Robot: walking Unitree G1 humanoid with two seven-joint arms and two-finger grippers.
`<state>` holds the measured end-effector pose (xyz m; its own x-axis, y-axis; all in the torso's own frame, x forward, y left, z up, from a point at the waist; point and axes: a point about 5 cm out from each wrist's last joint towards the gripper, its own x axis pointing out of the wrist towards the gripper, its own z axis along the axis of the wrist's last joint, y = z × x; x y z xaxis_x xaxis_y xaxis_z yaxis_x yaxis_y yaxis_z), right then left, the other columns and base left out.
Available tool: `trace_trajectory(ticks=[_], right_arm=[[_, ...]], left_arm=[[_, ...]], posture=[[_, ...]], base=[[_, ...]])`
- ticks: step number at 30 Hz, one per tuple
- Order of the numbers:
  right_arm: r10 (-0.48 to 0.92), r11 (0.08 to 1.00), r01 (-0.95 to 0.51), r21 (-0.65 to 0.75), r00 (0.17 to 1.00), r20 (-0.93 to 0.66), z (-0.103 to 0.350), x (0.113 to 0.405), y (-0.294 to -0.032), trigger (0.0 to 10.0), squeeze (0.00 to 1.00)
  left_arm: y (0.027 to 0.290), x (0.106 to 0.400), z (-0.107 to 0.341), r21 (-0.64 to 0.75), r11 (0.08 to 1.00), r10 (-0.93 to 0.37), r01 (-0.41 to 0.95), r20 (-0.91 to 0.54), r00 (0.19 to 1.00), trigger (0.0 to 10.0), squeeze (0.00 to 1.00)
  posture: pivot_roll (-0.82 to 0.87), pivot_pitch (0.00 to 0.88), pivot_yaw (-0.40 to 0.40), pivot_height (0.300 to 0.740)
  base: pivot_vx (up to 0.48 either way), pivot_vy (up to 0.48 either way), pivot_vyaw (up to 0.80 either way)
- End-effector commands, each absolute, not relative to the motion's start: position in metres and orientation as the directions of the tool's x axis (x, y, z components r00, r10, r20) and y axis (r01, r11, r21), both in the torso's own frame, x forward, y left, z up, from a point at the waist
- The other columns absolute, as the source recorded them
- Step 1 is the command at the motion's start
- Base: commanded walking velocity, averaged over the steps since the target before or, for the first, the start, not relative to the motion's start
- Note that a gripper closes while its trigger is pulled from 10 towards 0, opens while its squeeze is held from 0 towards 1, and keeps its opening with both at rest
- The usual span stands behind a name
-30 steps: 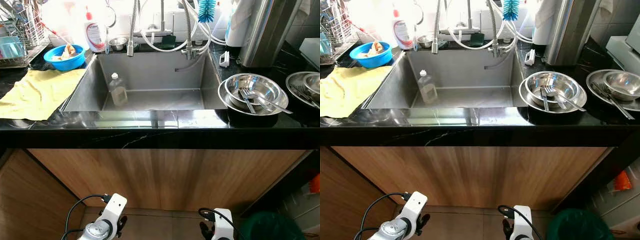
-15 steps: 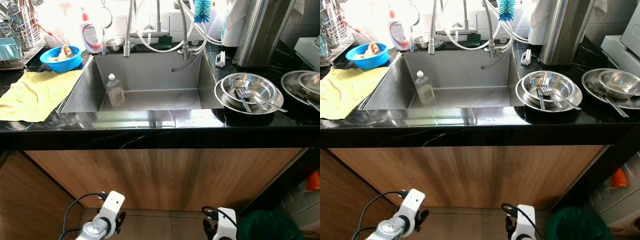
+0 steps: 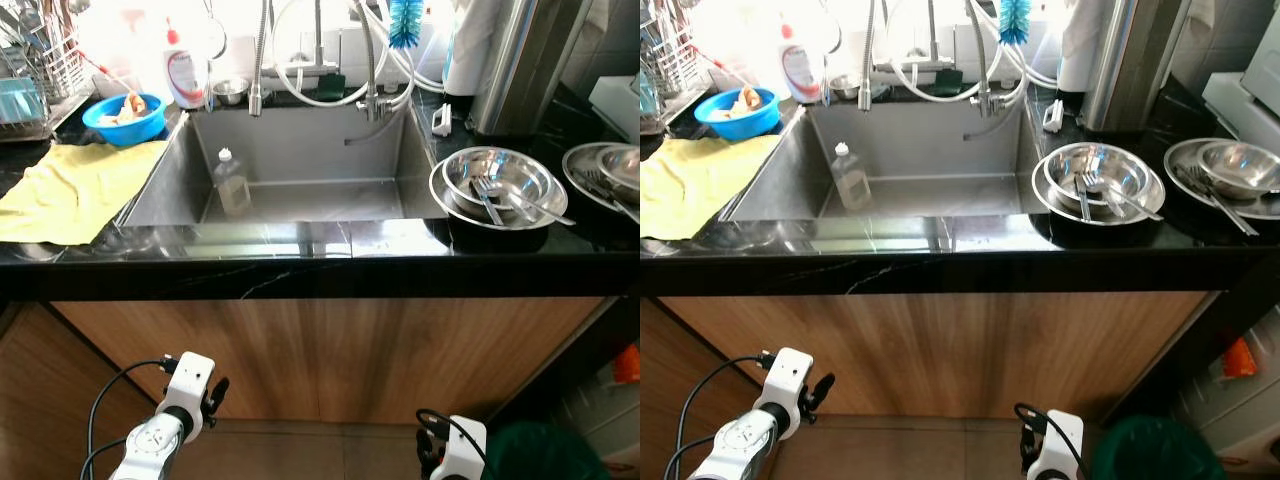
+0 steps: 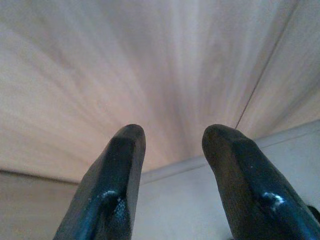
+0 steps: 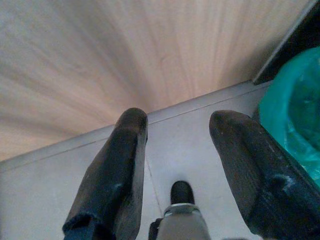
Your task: Kitchen organization
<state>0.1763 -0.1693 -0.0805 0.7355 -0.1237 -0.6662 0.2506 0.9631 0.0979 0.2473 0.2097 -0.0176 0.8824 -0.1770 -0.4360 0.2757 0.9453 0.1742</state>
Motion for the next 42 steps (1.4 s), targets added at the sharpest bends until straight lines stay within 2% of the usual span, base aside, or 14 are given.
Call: trace_trajectory(ticks=[1,3,5,7,13,17,21,26,38,42], right_arm=[[-0.146,0.956,0.275,0.098,0.739,-0.657,-0.08,0.174,-0.169,10.0,0.0],[-0.157,0.955,0.282,0.089,0.74,-0.653,-0.08,0.174,-0.169,10.0,0.0],[-0.237,0.959,0.282,0.039,0.867,-0.439,-0.056,0.179,-0.203,10.0,0.0],[-0.269,0.96,0.279,0.004,0.927,-0.261,-0.021,0.171,-0.221,10.0,0.0],[-0.259,0.965,0.25,-0.083,0.958,-0.12,0.021,0.161,-0.223,10.0,0.0],[-0.251,0.965,0.242,-0.102,0.965,-0.081,0.035,0.161,-0.224,10.0,0.0],[-0.239,0.965,0.233,-0.119,0.97,-0.041,0.063,0.162,-0.224,10.0,0.0],[-0.223,0.965,0.225,-0.138,0.974,0.033,0.09,0.176,-0.223,10.0,0.0],[-0.153,0.977,0.165,-0.135,0.984,0.094,0.125,0.198,-0.21,10.0,0.0],[-0.139,0.979,0.153,-0.137,0.985,0.101,0.127,0.202,-0.207,10.0,0.0]], left_arm=[[0.217,0.244,-0.013,0.182,0.945,-0.181,0.271,-0.4,0.898,10.0,0.0],[0.221,0.239,-0.009,0.191,0.946,-0.177,0.261,-0.37,0.912,10.0,0.0],[0.224,0.235,-0.005,0.195,0.949,-0.171,0.249,-0.345,0.923,10.0,0.0],[0.226,0.231,-0.001,0.203,0.949,-0.169,0.242,-0.322,0.931,10.0,0.0],[0.228,0.219,0.021,0.223,0.959,-0.126,0.176,-0.222,0.967,10.0,0.0],[0.229,0.219,0.03,0.226,0.964,-0.102,0.143,-0.183,0.978,10.0,0.0],[0.229,0.226,0.055,0.232,0.972,-0.024,0.039,-0.07,0.997,10.0,0.0],[0.227,0.241,0.082,0.225,0.974,0.016,-0.023,0.033,0.999,10.0,0.0],[0.209,0.269,0.135,0.179,0.98,0.044,-0.083,0.211,0.976,10.0,0.0],[0.2,0.276,0.143,0.161,0.985,0.017,-0.058,0.24,0.971,10.0,0.0]], posture=[[-0.12,0.0,0.065,0.74],[-0.12,0.0,0.065,0.74],[-0.12,0.0,0.065,0.74],[-0.11,0.0,0.065,0.74],[-0.11,0.0,0.064,0.74],[-0.11,0.0,0.064,0.74],[-0.1,0.0,0.056,0.74],[-0.1,0.0,0.053,0.74],[-0.11,0.0,0.043,0.74],[-0.11,0.0,0.037,0.74]], base=[[0.0,0.0,0.0],[0.0,0.0,0.0],[0.0,0.0,0.0],[0.0,0.0,0.0],[0.0,0.0,0.0],[0.0,0.0,0.0],[0.0,0.0,0.0],[0.0,0.0,0.0],[0.0,0.0,0.0],[0.0,0.0,0.0]])
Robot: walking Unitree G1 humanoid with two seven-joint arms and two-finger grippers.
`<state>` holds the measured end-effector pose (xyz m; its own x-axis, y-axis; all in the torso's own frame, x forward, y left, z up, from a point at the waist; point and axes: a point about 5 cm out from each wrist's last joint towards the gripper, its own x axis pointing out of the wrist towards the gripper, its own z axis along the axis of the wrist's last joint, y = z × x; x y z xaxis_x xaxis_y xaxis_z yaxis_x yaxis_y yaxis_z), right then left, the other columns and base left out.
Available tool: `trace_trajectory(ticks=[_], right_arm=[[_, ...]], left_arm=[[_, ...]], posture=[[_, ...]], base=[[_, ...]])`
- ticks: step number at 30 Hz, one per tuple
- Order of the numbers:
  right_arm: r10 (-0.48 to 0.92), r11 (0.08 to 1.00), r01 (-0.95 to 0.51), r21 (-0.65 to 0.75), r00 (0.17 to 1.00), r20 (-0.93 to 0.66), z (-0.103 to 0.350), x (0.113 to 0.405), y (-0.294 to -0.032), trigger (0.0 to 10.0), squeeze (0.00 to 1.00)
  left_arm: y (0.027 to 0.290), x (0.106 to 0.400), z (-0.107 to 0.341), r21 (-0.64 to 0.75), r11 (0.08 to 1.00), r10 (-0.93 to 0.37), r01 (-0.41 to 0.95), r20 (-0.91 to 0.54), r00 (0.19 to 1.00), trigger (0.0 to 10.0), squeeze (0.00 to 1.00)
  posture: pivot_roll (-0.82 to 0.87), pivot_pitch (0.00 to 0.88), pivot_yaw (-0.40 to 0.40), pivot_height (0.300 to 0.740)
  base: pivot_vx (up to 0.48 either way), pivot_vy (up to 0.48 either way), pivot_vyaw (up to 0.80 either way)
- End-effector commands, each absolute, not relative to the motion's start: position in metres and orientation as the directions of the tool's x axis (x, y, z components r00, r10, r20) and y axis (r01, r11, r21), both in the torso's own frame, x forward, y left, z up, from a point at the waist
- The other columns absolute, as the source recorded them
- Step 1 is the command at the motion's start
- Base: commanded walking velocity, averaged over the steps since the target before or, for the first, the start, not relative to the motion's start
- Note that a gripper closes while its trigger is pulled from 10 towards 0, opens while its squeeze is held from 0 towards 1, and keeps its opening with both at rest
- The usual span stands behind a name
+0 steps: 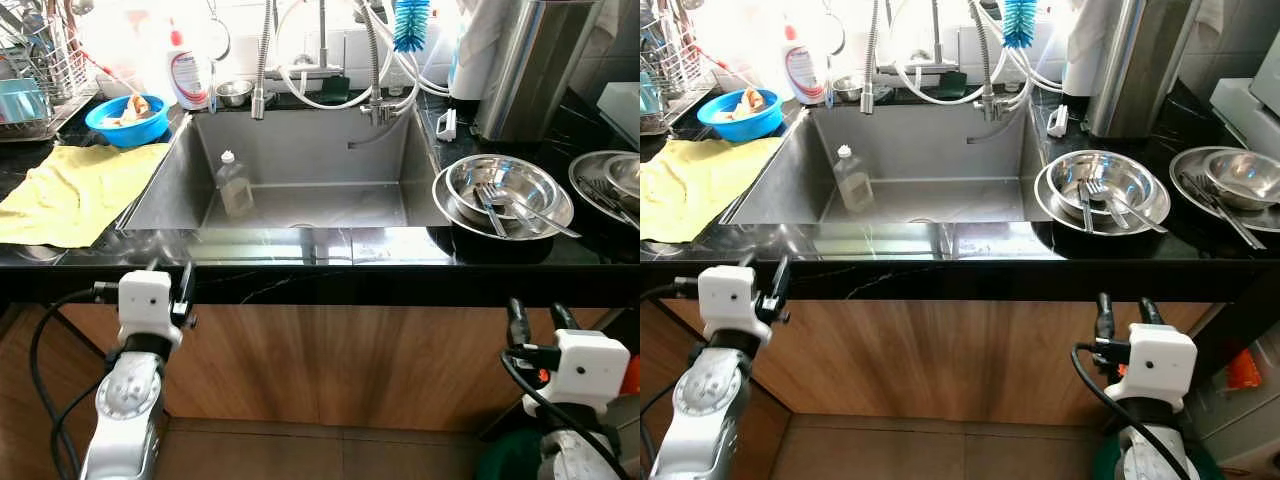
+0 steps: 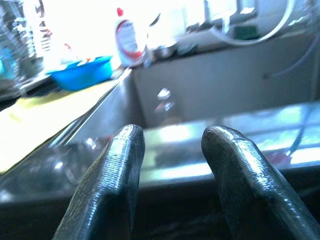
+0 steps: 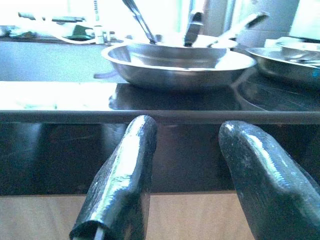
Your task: Kitchen organization
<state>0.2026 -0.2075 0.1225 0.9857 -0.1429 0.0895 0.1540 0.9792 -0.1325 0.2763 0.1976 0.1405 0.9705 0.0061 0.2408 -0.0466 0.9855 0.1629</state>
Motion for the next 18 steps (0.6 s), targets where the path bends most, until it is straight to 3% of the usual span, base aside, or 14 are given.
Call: trace_trajectory(ticks=[1,9,18], right_arm=[[-0.136,0.979,0.15,-0.139,0.985,0.101,0.129,0.203,-0.206,10.0,0.0],[-0.083,0.978,0.108,-0.18,0.987,0.139,0.141,0.21,-0.193,10.0,0.0],[-0.061,0.984,0.087,-0.158,0.984,0.167,0.148,0.219,-0.187,10.0,0.0]], left_arm=[[0.197,0.277,0.146,0.152,0.987,0.013,-0.052,0.248,0.969,10.0,0.0],[0.164,0.293,0.152,0.117,0.993,-0.065,0.033,0.273,0.96,10.0,0.0],[0.15,0.301,0.154,0.1,0.992,-0.105,0.08,0.282,0.954,10.0,0.0]], posture=[[-0.12,0.0,0.036,0.74],[-0.14,0.0,0.034,0.74],[-0.15,0.0,0.033,0.74]], base=[[0.0,0.0,0.0],[0.0,0.0,0.0],[0.0,0.0,0.0]])
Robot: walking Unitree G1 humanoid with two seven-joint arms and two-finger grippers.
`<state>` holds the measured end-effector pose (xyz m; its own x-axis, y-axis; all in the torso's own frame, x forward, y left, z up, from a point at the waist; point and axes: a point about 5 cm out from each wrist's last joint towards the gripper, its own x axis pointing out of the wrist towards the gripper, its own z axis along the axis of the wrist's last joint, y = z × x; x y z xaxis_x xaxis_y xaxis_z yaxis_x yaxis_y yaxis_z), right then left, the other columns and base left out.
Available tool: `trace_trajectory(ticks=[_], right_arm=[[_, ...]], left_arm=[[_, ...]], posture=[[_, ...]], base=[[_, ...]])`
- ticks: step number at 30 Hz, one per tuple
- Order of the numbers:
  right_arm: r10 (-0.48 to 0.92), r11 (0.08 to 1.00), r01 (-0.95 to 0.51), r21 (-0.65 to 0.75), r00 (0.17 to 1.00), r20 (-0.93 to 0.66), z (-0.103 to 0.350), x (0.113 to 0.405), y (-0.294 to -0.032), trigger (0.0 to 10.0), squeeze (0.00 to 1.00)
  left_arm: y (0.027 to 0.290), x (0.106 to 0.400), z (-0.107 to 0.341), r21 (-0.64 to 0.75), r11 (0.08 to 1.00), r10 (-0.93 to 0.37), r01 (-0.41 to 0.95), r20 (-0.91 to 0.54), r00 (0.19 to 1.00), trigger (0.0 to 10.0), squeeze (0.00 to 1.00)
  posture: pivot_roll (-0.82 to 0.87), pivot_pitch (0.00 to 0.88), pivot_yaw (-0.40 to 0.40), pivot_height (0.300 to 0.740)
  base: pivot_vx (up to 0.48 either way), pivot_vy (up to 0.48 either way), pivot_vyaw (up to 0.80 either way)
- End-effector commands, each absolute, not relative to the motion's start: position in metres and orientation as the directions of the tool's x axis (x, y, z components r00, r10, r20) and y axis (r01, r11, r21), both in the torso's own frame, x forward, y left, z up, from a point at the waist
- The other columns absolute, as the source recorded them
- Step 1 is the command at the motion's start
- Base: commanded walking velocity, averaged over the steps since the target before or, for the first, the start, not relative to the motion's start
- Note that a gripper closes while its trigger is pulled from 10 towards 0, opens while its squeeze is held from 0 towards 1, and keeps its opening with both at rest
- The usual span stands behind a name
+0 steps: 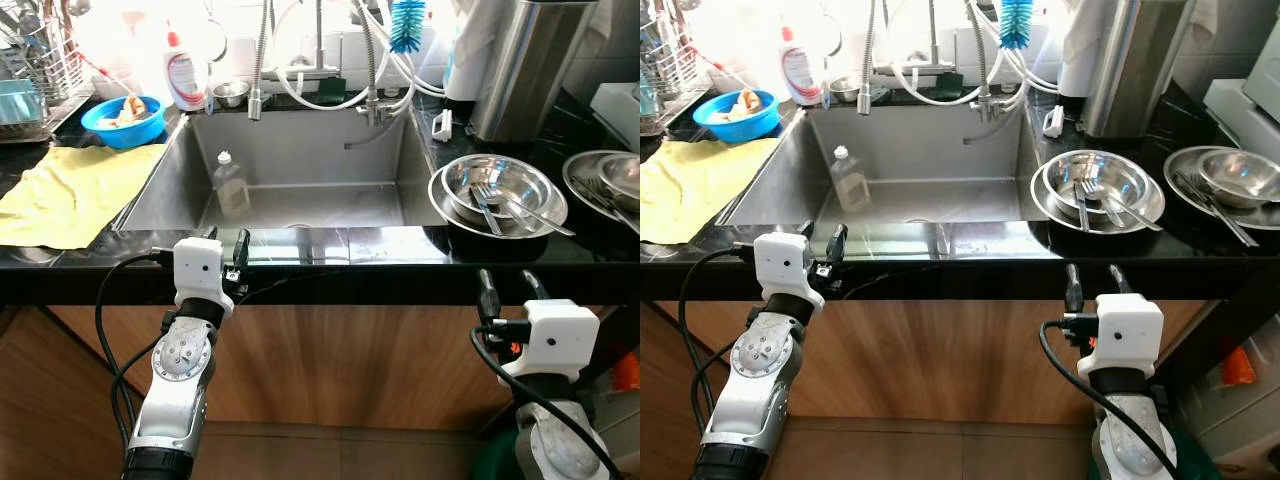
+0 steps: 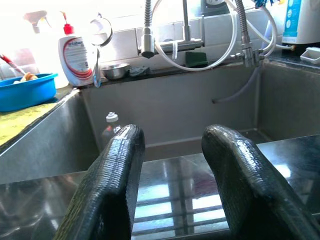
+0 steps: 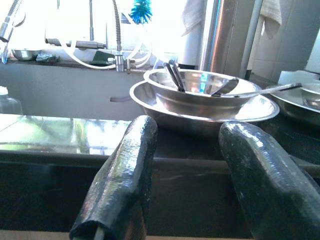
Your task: Kitchen organization
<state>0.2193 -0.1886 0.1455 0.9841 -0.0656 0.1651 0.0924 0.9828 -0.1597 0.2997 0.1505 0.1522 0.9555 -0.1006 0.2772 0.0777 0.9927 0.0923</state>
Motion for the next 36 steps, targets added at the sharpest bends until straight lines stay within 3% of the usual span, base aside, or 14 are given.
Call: trace_trajectory(ticks=[1,6,11,13,16,18,23,27,31,32,36], right_arm=[[-0.059,0.984,0.086,-0.157,0.984,0.17,0.149,0.221,-0.187,10.0,0.0],[-0.053,0.988,0.078,-0.135,0.982,0.181,0.152,0.224,-0.179,10.0,0.0],[-0.063,0.988,0.086,-0.13,0.983,0.172,0.15,0.222,-0.179,10.0,0.0],[-0.087,0.986,0.108,-0.126,0.983,0.164,0.148,0.219,-0.183,10.0,0.0],[-0.089,0.986,0.11,-0.126,0.983,0.16,0.148,0.219,-0.183,10.0,0.0],[-0.092,0.987,0.11,-0.119,0.984,0.153,0.147,0.219,-0.182,10.0,0.0],[-0.087,0.987,0.106,-0.119,0.984,0.154,0.147,0.223,-0.181,10.0,0.0],[-0.08,0.989,0.097,-0.108,0.985,0.152,0.147,0.226,-0.179,10.0,0.0],[-0.08,0.99,0.097,-0.105,0.985,0.151,0.148,0.227,-0.178,10.0,0.0],[-0.079,0.99,0.096,-0.108,0.986,0.149,0.147,0.228,-0.178,10.0,0.0],[-0.083,0.988,0.101,-0.113,0.985,0.15,0.148,0.229,-0.18,10.0,0.0]], left_arm=[[0.148,0.302,0.154,0.1,0.991,-0.112,0.086,0.283,0.953,10.0,0.0],[0.14,0.304,0.153,0.096,0.989,-0.138,0.115,0.275,0.952,10.0,0.0],[0.152,0.304,0.151,0.108,0.991,-0.107,0.08,0.27,0.957,10.0,0.0],[0.186,0.298,0.144,0.157,0.987,-0.006,-0.034,0.253,0.967,10.0,0.0],[0.207,0.291,0.14,0.206,0.973,0.053,-0.106,0.245,0.968,10.0,0.0],[0.236,0.279,0.129,0.273,0.942,0.137,-0.194,0.212,0.968,10.0,0.0],[0.278,0.252,0.103,0.377,0.9,0.2,-0.221,0.095,0.975,10.0,0.0],[0.304,0.228,0.066,0.402,0.906,0.198,-0.131,-0.129,0.972,10.0,0.0],[0.313,0.21,0.038,0.446,0.894,0.183,-0.03,-0.304,0.935,10.0,0.0],[0.314,0.201,0.014,0.418,0.907,0.173,0.05,-0.478,0.861,10.0,0.0],[0.301,0.194,-0.013,0.387,0.903,0.109,0.184,-0.623,0.775,10.0,0.0]], posture=[[-0.15,0.0,0.033,0.74],[-0.16,0.0,0.045,0.74],[-0.15,0.0,0.052,0.74],[-0.15,0.0,0.058,0.74],[-0.14,0.0,0.057,0.74],[-0.12,0.0,0.053,0.74],[-0.11,0.0,0.051,0.74],[-0.09,0.0,0.045,0.74],[-0.09,0.0,0.044,0.74],[-0.09,0.0,0.043,0.74],[-0.1,0.0,0.042,0.74]], base=[[0.0,0.0,0.0],[0.0,0.0,0.0],[0.0,0.0,0.0],[0.0,0.0,0.0],[0.0,0.0,0.0],[0.0,0.0,0.0],[0.0,0.0,0.0],[0.0,0.0,0.0],[0.0,0.0,0.0],[0.0,0.0,0.0],[0.0,0.0,0.0]])
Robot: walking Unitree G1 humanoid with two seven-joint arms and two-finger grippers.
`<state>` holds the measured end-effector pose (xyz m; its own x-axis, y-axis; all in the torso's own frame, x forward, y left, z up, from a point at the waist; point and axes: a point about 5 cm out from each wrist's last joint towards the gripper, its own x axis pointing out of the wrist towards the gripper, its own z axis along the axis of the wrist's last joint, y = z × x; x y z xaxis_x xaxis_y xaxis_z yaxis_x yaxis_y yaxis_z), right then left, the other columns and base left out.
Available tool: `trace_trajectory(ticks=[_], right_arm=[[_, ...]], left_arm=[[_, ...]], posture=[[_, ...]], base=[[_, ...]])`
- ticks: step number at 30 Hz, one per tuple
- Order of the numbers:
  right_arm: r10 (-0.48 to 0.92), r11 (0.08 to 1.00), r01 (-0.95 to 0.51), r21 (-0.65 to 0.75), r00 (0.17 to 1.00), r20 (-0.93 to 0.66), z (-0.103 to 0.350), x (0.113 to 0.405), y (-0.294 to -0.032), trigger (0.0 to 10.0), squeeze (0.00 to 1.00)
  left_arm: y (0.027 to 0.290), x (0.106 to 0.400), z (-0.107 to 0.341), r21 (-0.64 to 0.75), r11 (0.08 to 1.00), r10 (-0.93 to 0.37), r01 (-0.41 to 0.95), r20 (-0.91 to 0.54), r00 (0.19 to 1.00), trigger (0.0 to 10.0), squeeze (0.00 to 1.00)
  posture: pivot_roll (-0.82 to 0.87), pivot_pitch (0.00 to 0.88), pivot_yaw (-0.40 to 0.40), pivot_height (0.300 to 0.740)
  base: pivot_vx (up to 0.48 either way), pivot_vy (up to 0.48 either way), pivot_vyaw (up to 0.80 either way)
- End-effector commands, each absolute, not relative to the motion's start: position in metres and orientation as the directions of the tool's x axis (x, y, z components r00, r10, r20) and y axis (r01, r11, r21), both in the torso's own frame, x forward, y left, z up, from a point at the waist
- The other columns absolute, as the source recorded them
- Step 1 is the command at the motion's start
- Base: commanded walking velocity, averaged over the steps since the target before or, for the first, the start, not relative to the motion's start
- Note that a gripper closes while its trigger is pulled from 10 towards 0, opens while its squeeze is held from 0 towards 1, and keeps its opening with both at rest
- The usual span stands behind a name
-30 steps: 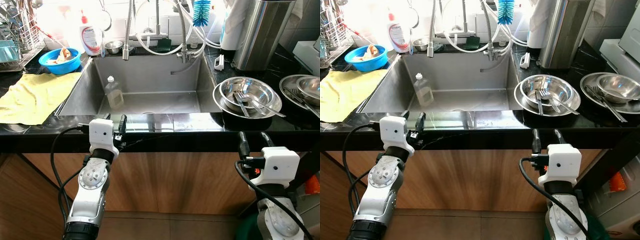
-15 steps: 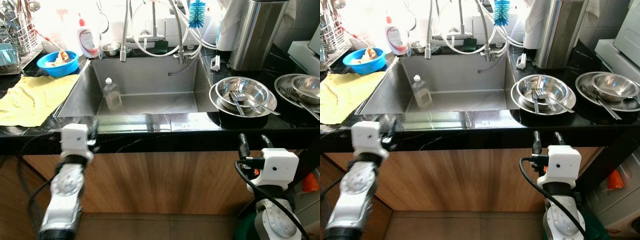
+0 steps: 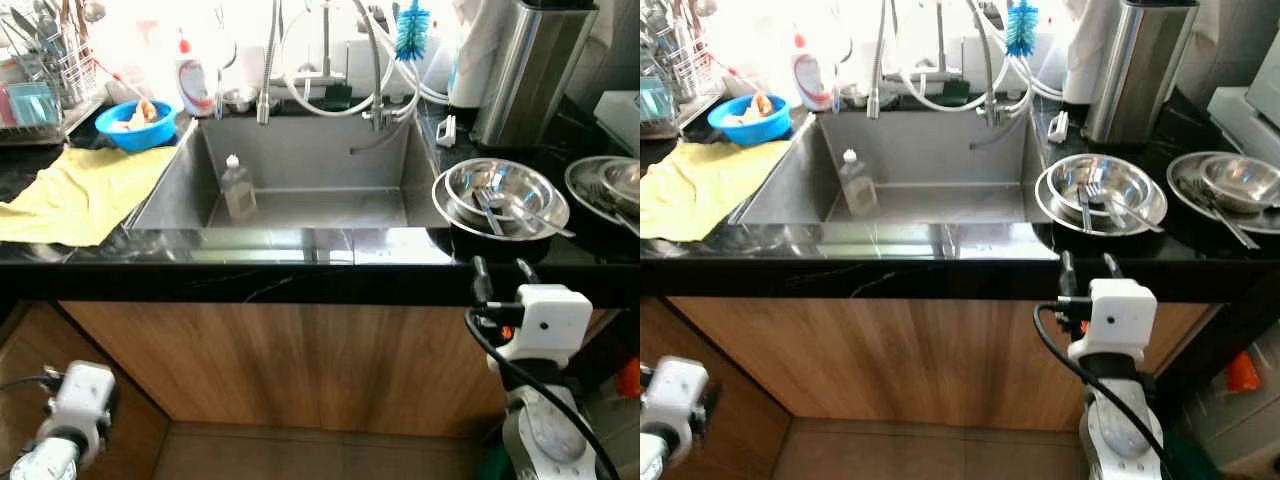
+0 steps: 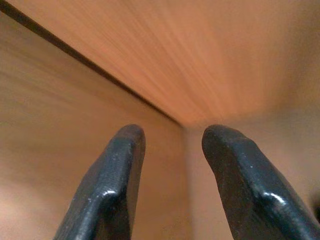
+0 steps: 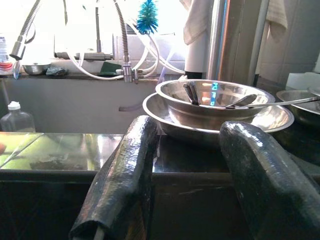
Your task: Kitchen organization
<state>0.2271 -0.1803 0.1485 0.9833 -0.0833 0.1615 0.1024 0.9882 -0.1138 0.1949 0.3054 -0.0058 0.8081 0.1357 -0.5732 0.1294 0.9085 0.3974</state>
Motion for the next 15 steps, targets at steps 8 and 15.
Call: trace_trajectory(ticks=[8,15], right_arm=[[-0.081,0.988,0.099,-0.114,0.984,0.158,0.151,0.23,-0.181,10.0,0.0],[-0.028,0.994,0.039,-0.106,0.994,0.108,0.141,0.228,-0.17,10.0,0.0]], left_arm=[[0.244,0.216,-0.044,0.253,0.921,-0.023,0.295,-0.722,0.691,10.0,0.0],[0.2,0.222,-0.056,0.234,0.861,-0.124,0.451,-0.764,0.634,10.0,0.0]], posture=[[-0.12,0.0,0.041,0.74],[-0.13,0.0,0.035,0.74]], base=[[0.0,0.0,0.0],[0.0,0.0,0.0]])
